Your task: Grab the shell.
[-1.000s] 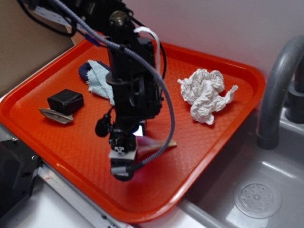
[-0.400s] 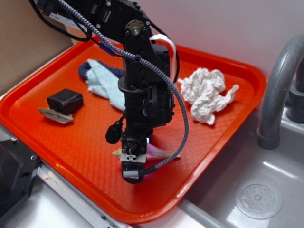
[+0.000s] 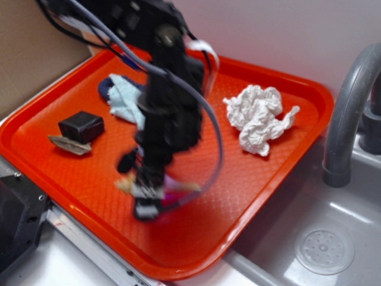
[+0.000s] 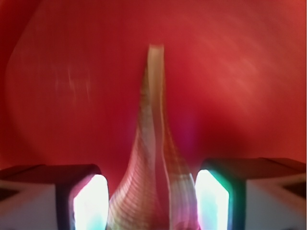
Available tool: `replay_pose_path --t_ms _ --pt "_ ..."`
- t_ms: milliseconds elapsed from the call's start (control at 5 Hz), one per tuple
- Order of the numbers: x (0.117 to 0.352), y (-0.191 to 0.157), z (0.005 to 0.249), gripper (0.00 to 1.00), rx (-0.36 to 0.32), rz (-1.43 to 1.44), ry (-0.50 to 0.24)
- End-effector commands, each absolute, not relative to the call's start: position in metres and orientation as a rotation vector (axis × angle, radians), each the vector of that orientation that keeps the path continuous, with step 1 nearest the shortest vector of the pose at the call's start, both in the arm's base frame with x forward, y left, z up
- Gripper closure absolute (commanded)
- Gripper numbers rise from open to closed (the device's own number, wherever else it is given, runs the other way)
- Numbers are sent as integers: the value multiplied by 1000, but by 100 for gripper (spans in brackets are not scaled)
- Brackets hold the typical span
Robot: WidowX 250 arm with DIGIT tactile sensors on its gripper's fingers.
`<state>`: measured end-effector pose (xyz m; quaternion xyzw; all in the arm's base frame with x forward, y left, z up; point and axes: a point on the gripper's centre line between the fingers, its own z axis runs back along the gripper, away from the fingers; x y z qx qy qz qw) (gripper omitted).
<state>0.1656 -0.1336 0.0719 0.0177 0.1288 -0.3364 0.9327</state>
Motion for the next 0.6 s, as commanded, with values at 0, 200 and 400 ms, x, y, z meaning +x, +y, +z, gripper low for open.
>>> replay_pose_path --t_ms 0,200,400 --pt "173 -74 181 100 17 -339 46" --pt "163 -44 229 100 18 -120 -71" --pt "155 -33 248 100 -20 -58 -143"
